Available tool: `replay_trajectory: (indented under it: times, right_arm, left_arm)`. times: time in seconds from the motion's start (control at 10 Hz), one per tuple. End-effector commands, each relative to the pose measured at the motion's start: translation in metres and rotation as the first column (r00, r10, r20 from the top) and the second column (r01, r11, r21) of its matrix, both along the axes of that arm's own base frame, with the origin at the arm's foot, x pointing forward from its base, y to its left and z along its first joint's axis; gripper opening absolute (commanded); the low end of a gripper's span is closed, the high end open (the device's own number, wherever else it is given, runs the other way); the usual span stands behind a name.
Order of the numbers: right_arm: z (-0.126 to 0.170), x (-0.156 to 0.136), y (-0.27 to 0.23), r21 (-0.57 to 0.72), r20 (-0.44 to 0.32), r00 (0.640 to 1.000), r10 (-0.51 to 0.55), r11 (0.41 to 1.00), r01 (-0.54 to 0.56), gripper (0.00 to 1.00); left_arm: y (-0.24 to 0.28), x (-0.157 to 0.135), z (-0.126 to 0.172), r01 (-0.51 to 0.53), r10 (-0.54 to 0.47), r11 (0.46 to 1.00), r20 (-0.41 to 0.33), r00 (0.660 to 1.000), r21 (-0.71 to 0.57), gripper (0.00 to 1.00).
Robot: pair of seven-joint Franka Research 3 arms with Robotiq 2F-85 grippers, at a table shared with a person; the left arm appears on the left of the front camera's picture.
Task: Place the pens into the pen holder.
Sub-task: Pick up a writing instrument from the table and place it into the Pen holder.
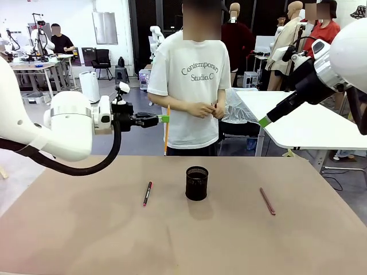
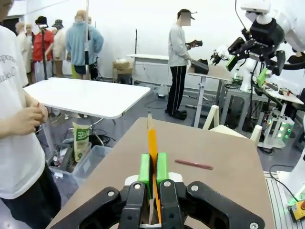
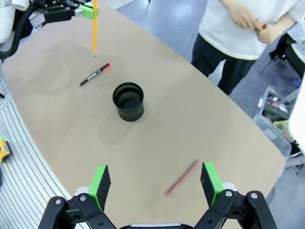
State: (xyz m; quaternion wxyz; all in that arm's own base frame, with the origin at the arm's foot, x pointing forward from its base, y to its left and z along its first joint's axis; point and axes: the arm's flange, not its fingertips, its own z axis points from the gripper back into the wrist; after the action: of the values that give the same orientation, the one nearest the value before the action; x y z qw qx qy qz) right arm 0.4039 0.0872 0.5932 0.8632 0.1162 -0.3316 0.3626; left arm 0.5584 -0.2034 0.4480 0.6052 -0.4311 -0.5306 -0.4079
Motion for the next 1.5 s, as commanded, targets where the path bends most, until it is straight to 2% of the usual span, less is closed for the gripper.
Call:
replay_trajectory:
  times: [0.0,0.4,0.9,1.0,1.4]
  right_arm:
    - [0.000,0.000,-0.001,0.009,-0.001,1.000,0.005,1.000,-0.005,1.00]
    - [0.000,0.000,-0.001,0.009,-0.001,1.000,0.005,1.000,-0.005,1.00]
    - [0.000,0.000,-0.001,0.009,-0.001,1.000,0.005,1.000,-0.005,1.00]
    - [0.000,0.000,-0.001,0.009,-0.001,1.000,0.005,1.000,-0.005,1.00]
    - [0.000,0.000,-0.001,0.009,-0.001,1.000,0.005,1.000,-0.005,1.00]
  left_arm:
    - [0.025,-0.014,0.015,-0.022,0.022,1.000,0.005,1.000,-0.007,0.00]
    - [0.075,-0.046,0.038,-0.066,0.066,0.998,0.012,0.998,-0.010,0.00]
    - [0.104,-0.075,0.048,-0.218,0.218,0.975,0.007,0.976,0.038,0.00]
    - [0.100,-0.063,0.048,-0.151,0.151,0.988,0.024,0.988,0.015,0.00]
    - [0.100,-0.063,0.048,-0.151,0.151,0.988,0.024,0.988,0.015,0.00]
